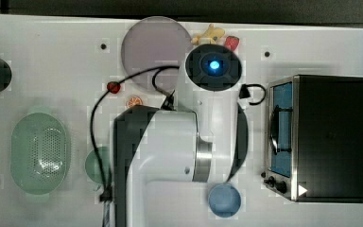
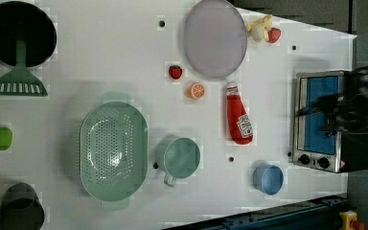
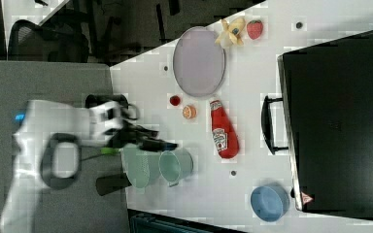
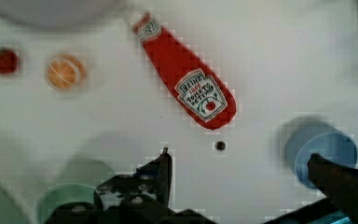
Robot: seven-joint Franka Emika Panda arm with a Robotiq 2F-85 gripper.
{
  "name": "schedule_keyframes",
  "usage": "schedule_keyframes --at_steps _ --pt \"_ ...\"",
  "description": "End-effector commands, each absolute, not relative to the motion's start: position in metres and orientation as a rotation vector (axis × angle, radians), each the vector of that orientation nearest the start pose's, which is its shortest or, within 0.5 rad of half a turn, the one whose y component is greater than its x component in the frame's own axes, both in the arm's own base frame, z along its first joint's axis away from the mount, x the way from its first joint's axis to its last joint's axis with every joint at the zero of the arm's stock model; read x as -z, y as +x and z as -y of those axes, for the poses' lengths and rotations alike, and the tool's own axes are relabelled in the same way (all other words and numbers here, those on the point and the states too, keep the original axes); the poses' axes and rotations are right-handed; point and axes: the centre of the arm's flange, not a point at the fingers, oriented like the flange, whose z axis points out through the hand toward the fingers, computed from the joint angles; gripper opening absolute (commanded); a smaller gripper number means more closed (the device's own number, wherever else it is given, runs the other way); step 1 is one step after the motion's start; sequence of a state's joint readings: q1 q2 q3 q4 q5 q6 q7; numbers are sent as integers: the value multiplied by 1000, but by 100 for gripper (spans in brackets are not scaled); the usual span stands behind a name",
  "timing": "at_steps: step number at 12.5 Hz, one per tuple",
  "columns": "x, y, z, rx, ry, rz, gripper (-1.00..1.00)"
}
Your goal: Pick Ketchup from the table and place it in strainer.
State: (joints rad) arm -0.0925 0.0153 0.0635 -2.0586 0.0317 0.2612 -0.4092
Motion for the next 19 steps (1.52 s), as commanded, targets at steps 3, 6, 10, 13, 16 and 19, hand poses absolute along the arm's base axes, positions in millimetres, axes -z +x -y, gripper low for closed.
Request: schedule_keyframes --at_steps 3,6,10,13,16,19 --pt "-360 507 6 -246 -3100 94 100" --pt "-309 501 3 -201 -3096 175 100" --pt "-247 500 -1 -207 -3124 272 100" --pt "-209 501 -6 -202 -3115 294 100" --pt "-177 496 -12 -239 -3100 308 100" --pt "-160 496 -10 -203 -3100 298 69"
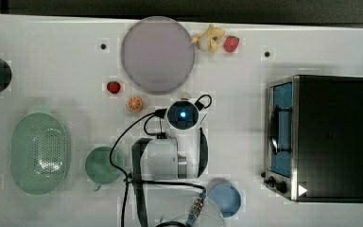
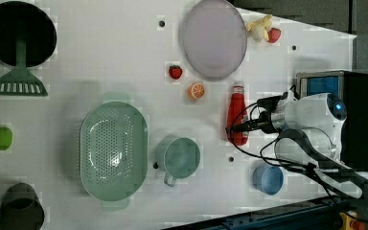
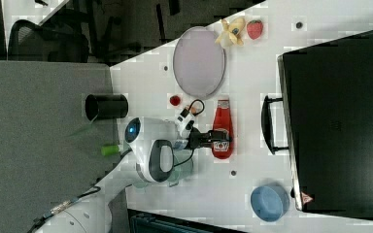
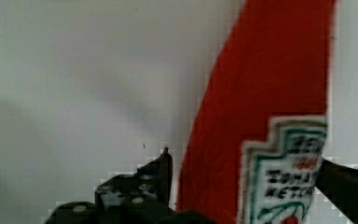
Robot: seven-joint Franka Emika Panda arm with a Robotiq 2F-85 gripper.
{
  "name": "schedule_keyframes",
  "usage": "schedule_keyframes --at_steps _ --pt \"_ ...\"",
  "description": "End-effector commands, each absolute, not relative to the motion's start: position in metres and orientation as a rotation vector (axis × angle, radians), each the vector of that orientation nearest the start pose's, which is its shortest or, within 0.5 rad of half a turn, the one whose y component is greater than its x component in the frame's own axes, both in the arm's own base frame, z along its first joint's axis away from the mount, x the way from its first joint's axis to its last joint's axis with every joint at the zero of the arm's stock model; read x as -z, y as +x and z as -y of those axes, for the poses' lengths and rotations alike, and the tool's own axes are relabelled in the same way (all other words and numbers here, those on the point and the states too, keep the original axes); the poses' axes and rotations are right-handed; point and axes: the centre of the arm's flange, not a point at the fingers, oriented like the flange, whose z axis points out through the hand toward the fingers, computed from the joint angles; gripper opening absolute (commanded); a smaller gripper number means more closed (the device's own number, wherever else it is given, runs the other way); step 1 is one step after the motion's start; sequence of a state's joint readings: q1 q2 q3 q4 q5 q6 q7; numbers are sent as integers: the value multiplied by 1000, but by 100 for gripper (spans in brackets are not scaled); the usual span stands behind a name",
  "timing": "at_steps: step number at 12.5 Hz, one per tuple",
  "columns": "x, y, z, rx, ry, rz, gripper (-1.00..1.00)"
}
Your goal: Pick Ketchup from the table and place it in strainer.
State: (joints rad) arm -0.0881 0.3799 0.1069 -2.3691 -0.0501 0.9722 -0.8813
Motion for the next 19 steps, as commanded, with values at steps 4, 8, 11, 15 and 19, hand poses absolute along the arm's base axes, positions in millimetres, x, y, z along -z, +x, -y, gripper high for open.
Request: schedule_keyframes --at_steps 4,8,11,15,19 --pt "-167 501 -6 -161 -3106 285 24" --pt "-250 519 2 -25 -3140 243 24" --pt "-355 514 -10 -61 -3164 258 24" --pt "-445 503 -78 -104 -3177 183 24" --pt "-462 485 -202 -49 -3173 -2 24"
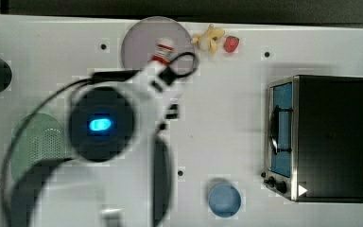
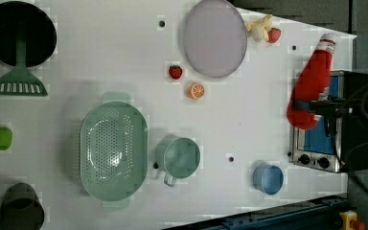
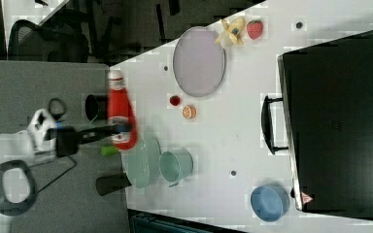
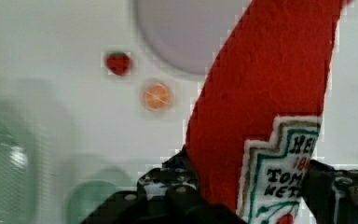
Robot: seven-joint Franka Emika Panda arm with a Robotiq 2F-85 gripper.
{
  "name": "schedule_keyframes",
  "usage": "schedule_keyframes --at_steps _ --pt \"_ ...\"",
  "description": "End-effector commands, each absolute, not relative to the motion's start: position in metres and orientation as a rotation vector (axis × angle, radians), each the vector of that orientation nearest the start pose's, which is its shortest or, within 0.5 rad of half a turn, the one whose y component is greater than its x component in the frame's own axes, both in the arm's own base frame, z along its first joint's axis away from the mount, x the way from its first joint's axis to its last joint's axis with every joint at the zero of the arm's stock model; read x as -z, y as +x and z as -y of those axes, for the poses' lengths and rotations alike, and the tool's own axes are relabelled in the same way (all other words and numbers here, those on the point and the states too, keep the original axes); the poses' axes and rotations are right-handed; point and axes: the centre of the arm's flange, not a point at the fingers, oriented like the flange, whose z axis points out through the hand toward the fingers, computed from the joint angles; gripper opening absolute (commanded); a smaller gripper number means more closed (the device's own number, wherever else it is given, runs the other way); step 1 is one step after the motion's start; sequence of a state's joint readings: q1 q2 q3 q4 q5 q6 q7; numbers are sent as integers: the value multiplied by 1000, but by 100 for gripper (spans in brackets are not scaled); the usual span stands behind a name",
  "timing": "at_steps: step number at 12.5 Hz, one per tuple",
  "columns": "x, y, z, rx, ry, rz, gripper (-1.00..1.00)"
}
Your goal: Pick Ketchup from the table and place it in strainer.
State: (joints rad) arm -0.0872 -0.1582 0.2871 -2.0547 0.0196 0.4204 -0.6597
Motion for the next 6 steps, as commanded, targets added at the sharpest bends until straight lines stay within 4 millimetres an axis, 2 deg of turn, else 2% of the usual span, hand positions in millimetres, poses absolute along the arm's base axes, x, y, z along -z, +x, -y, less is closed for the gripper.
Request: schedule_keyframes --at_steps 1,3,6 --pt "-459 476 -231 -52 -3175 -57 24" --pt "-442 456 -286 -56 -3164 -117 24" --pt "-409 434 -363 -7 -3055 -189 24"
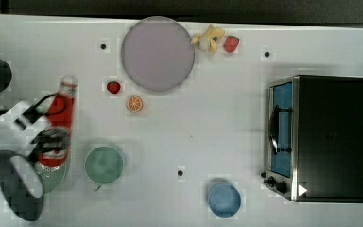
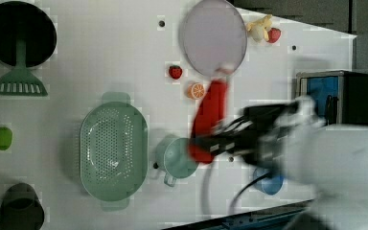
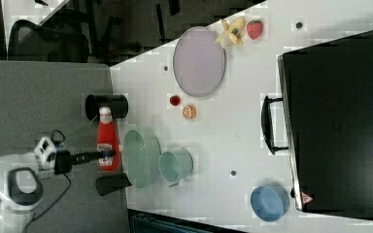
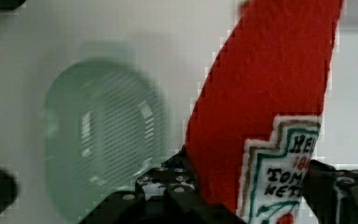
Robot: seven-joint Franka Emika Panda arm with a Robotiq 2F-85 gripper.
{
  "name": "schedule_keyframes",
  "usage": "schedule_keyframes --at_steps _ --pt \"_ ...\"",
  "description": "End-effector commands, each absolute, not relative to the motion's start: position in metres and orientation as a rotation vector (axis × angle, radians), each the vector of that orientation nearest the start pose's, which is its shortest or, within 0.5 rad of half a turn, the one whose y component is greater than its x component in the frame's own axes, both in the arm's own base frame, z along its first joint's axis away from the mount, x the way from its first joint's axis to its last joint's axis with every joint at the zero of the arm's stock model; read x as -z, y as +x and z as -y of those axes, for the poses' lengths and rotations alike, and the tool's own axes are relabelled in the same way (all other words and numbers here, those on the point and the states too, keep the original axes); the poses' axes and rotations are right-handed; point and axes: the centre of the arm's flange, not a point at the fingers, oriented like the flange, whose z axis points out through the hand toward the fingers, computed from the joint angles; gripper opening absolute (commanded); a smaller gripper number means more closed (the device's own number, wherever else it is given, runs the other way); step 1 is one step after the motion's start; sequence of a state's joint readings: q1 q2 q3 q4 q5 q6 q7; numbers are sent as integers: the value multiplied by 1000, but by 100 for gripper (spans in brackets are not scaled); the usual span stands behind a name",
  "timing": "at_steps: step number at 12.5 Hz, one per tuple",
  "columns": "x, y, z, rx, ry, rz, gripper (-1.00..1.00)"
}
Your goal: Pick Ketchup from the table and place it in strainer.
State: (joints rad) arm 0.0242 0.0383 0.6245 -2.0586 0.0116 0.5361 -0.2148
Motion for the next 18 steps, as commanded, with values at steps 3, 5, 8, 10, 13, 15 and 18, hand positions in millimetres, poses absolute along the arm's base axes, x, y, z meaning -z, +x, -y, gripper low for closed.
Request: schedule_keyframes --at_steps 3,5,8,10,13,15,18 --pt "-359 419 -409 -104 -2954 -332 32" --pt "-322 416 -423 -168 -2924 -327 74" --pt "-310 421 -424 -175 -2891 -363 100" --pt "-336 425 -412 -144 -2917 -463 100" --pt "-402 448 -353 -45 -3012 -599 100" --pt "-450 470 -288 -4 -3078 -698 100" --pt "-512 496 -165 31 -3047 -1004 100"
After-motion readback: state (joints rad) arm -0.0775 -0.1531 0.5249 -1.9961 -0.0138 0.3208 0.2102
